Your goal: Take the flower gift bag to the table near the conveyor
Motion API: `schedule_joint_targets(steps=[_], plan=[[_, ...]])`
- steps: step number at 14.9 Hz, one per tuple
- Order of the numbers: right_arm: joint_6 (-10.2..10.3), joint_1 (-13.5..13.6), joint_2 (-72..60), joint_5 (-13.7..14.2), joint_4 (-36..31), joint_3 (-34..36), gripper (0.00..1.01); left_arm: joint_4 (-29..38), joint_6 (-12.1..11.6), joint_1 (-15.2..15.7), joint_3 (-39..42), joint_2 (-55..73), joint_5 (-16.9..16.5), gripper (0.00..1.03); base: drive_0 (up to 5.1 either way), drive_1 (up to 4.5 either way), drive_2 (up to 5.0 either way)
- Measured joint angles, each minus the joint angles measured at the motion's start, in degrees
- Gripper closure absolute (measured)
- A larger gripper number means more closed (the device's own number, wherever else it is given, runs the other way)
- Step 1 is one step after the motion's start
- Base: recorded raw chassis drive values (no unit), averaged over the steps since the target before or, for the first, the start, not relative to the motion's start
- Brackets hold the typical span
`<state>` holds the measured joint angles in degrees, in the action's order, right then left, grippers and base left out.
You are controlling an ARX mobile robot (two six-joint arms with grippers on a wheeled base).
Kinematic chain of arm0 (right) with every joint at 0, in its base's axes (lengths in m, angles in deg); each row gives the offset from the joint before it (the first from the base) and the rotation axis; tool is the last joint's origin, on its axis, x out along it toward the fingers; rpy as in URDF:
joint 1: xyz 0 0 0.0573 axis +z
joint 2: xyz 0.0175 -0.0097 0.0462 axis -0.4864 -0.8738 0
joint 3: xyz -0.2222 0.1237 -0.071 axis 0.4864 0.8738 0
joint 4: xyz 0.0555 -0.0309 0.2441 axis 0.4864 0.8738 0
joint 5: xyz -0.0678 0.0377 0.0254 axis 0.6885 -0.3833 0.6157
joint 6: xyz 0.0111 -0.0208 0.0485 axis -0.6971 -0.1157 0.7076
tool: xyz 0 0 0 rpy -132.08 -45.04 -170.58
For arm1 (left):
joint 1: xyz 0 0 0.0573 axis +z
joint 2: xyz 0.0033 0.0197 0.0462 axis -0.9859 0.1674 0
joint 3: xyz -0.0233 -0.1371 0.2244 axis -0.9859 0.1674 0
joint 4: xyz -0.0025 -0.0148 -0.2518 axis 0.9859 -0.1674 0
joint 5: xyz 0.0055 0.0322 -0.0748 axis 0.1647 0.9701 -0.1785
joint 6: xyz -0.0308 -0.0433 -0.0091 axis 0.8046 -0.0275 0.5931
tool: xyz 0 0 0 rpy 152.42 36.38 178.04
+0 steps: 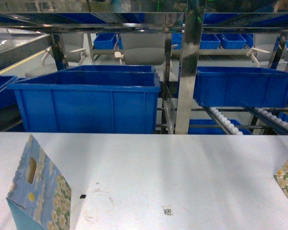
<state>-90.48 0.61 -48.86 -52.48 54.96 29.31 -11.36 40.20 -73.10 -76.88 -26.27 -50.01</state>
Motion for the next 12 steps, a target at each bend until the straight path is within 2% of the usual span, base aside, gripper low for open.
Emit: schedule_joint_targets(steps=[1,2,3,4,5,6,8,9,11,12], plan=[[1.5,0.3,0.0,-0.5,-3.6,0.9,0.07,8.7,2.9,1.3,3.4,-1.1,-6.2,0.15,0.0,0.0,0.0],[5.1,2.2,2.1,1.2,-5.9,2.7,0.18,12.4,5.6,0.9,7.2,-3.4,-9.4,0.26,0.0,0.0,0.0],[8.7,5.7,5.2,3.1,-5.0,5.2,0.31,13.7,7.2,-0.3,10.4,-5.5,-9.8,0.38,0.0,0.0,0.0],[10.4,8.7,7.3,6.0,-4.3,7.0,0.44,14.2,8.0,-1.4,12.5,-6.9,-8.9,0.51,0.0,0.0,0.0],[11.3,11.0,9.2,8.7,-3.7,8.1,0.57,14.5,8.6,-5.3,14.5,-8.3,-4.0,0.64,0.0,0.0,0.0],[11.8,13.4,11.1,10.9,-2.9,9.3,0.7,14.8,9.0,-7.7,16.4,-9.8,-3.7,0.76,0.0,0.0,0.0],[12.2,17.0,14.2,14.6,-1.8,10.8,0.94,15.0,9.2,-7.0,18.8,-12.1,-2.8,1.0,0.0,0.0,0.0],[12.3,18.6,15.6,16.3,-1.0,11.7,0.99,15.0,9.4,-7.2,19.9,-13.4,-2.9,1.01,0.0,0.0,0.0],[12.3,21.2,18.1,18.8,0.3,12.9,0.99,14.8,9.4,-7.3,21.9,-15.6,-2.9,1.01,0.0,0.0,0.0],[12.3,25.7,19.6,24.3,1.2,13.4,0.99,14.4,9.4,-7.3,22.6,-16.7,-2.9,1.01,0.0,0.0,0.0]])
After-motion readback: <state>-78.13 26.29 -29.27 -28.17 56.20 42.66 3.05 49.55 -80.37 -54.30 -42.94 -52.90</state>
